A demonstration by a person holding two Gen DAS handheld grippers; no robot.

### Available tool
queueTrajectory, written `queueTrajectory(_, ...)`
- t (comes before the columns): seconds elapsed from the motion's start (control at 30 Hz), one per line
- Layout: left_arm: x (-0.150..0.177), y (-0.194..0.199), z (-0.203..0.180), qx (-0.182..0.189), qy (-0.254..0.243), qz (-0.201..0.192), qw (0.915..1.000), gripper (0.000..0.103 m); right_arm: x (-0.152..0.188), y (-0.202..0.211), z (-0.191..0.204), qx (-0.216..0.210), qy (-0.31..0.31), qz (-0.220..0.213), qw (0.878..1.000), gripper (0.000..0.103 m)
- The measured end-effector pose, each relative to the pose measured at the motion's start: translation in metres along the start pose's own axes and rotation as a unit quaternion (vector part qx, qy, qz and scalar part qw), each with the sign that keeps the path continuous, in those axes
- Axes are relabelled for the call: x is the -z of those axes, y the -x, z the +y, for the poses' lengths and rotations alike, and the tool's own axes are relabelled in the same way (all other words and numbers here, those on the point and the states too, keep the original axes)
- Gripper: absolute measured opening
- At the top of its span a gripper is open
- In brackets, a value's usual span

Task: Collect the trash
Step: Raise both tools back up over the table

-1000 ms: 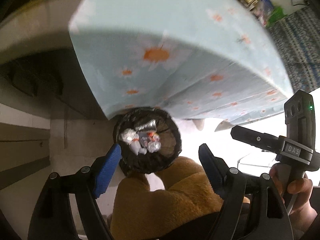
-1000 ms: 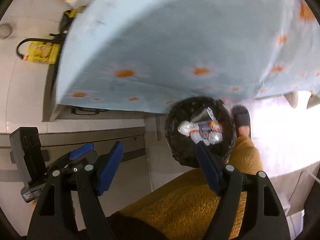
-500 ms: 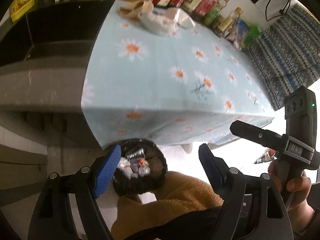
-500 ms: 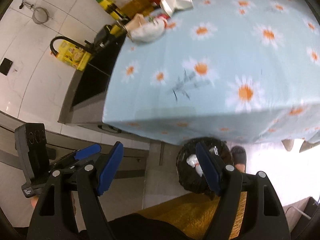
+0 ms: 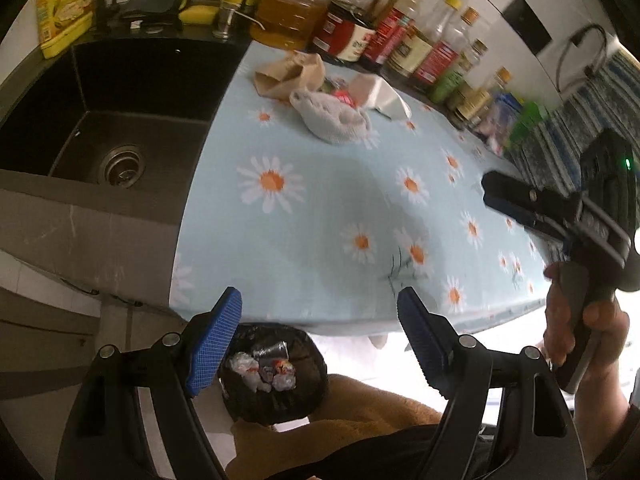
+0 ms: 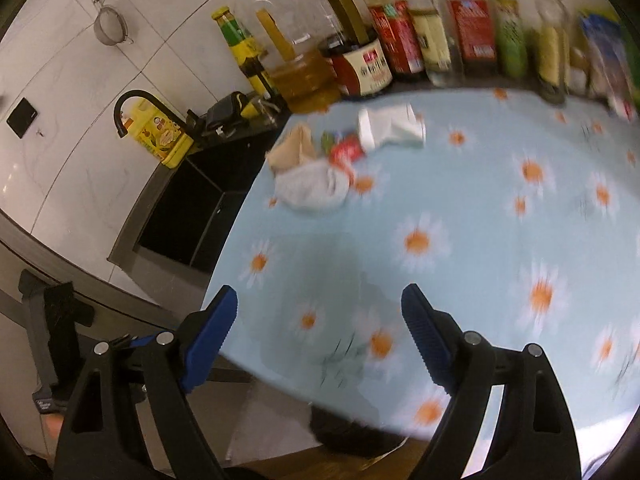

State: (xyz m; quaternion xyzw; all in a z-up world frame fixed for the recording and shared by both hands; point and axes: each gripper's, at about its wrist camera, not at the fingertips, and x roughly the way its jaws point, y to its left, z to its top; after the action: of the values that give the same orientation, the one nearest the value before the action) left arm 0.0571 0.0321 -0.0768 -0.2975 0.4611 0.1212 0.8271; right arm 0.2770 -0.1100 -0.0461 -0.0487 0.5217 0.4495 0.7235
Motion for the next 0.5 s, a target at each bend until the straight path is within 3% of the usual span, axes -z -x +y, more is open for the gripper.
queueTrajectory(0.27, -0.018, -0.006, -0.011, -0.031, 0.051, -0.022, 0.998, 0.078, -0.083, -0.027, -0.012, 0.026, 0.094, 0.022, 0.995, 0.084)
queueTrajectory(0.5, -0.03, -0.014, -0.027, -0.061, 0.088, -0.043, 0.9933, 0.078, -0.133, -0.076, -0.011, 0.047, 0.192, 0.083, 0.977, 0.084)
